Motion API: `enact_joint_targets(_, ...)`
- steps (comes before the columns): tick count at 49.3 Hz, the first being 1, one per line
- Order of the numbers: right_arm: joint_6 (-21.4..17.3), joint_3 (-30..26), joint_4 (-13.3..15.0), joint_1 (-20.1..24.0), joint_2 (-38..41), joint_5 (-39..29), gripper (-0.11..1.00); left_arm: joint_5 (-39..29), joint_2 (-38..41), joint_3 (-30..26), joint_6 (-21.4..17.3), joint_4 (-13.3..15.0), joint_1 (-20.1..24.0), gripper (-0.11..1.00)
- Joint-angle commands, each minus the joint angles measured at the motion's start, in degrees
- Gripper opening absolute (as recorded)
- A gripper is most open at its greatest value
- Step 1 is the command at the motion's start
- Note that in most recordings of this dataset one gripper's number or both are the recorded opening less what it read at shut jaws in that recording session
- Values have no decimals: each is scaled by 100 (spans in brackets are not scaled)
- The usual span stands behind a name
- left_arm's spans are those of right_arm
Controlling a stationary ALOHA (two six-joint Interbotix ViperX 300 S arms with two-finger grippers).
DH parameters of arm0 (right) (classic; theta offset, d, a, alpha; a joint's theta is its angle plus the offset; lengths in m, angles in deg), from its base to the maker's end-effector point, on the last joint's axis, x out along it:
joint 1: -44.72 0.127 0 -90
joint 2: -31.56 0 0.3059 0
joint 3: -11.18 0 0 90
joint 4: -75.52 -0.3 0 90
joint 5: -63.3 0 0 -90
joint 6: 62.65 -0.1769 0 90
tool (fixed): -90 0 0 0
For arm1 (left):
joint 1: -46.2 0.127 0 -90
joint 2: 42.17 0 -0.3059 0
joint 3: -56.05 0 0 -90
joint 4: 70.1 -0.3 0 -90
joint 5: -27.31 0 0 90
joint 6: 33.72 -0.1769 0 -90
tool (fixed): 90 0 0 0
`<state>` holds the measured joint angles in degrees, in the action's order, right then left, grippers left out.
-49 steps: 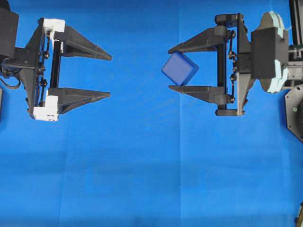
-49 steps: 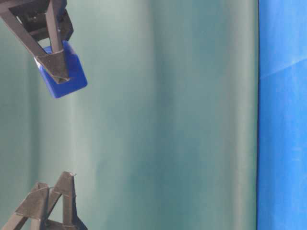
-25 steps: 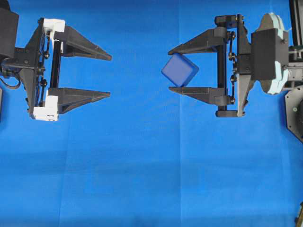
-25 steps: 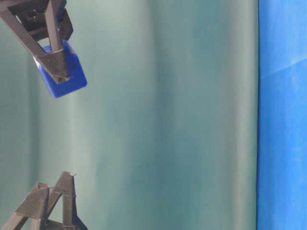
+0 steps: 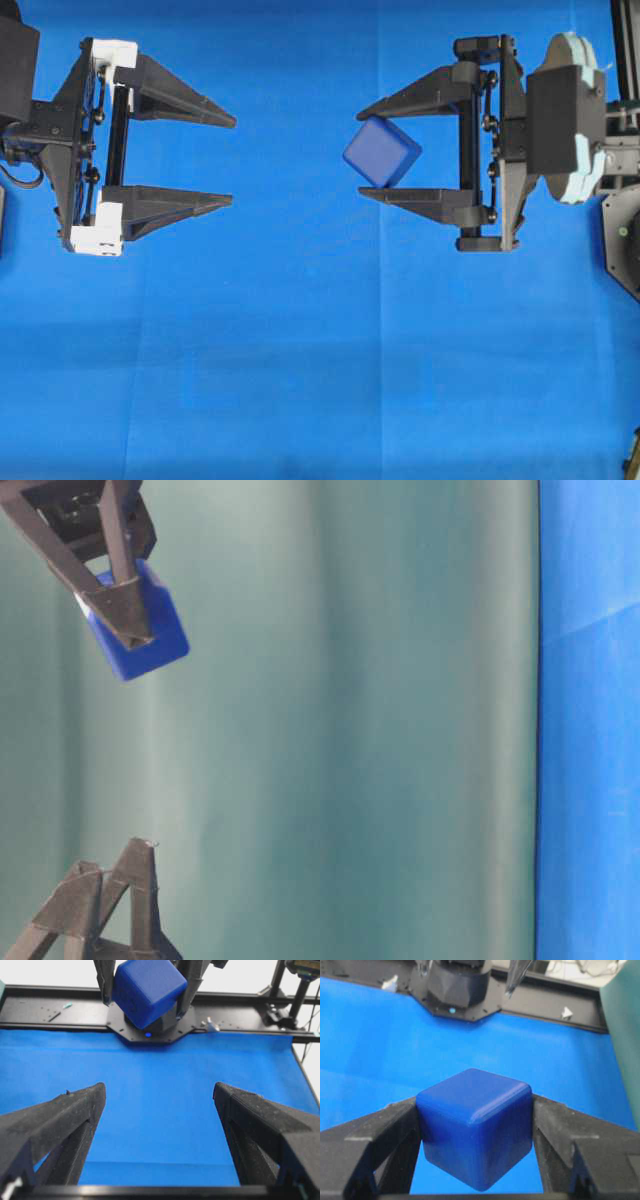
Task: Handover the blue block to the right arm after grasping it with the left arm, then place it in the designated position.
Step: 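Carry the cube with the right gripper toward the right side, then lower the cube with the right gripper onto the table center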
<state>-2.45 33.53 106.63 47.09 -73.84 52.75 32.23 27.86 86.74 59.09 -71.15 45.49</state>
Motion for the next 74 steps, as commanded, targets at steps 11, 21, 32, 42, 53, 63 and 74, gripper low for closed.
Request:
enact_joint_targets(11,-18,-141,-290,211,-35,-659,56,26,-105,-79,-9,0,-9,93)
enact_joint_targets(21,18,-132,-606,378,-18,-1090,56,26,-97,-88,-9,0,-9,93)
enact_joint_targets(32,26,-132,-932,466,-18,-1573,56,26,-88,-79,-9,0,-9,93)
enact_joint_targets(42,26,-132,-1099,492,-18,-1775,56,26,-88,-88,0,0,-9,93)
enact_joint_targets(53,35,-141,-1099,501,-18,-1775,56,26,-88,-88,-9,0,-9,93)
enact_joint_targets(63,44,-132,-1099,492,-9,-1784,56,26,-88,-88,0,0,-9,93)
enact_joint_targets(74,-9,-132,-1099,492,343,-1670,56,26,-88,-88,0,0,-9,93)
